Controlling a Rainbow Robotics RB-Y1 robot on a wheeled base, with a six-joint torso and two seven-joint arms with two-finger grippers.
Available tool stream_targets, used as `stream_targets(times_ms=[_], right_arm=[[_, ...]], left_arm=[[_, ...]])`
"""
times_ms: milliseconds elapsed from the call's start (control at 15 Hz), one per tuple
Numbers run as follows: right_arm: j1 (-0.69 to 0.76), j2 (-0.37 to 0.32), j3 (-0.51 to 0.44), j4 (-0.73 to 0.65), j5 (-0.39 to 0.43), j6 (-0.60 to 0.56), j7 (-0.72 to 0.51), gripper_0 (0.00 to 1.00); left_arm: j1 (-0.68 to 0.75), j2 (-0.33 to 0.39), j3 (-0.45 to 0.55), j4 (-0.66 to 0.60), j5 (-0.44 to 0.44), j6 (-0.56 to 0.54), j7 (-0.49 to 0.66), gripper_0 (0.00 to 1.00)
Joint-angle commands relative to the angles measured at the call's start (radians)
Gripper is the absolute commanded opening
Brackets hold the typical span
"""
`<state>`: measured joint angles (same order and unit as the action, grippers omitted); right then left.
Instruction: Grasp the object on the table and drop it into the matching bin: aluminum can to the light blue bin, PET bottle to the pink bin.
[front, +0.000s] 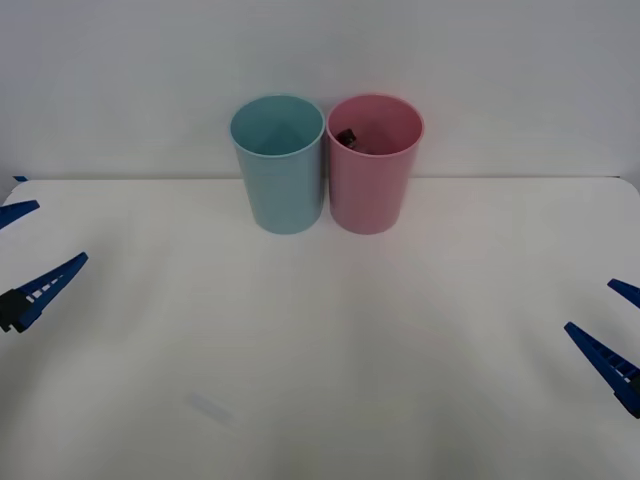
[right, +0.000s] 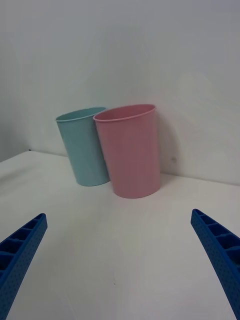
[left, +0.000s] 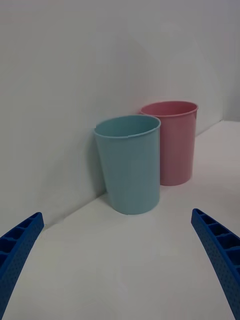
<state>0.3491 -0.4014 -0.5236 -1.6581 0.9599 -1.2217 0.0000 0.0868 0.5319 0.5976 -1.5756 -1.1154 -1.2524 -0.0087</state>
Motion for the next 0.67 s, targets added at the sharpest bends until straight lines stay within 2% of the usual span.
stream_targets(times_ms=[67, 667], right_arm=[[0.000, 0.000, 0.000, 0.000, 0.000, 0.000, 0.000, 1.00], [0.000, 0.000, 0.000, 0.000, 0.000, 0.000, 0.000, 1.00]], left_arm=[[0.028, 0.005, 0.033, 0.000, 0.003, -0.032, -0.004, 1.00], [0.093, 0.005, 0.065, 0.000, 0.046, -0.052, -0.025, 1.00]])
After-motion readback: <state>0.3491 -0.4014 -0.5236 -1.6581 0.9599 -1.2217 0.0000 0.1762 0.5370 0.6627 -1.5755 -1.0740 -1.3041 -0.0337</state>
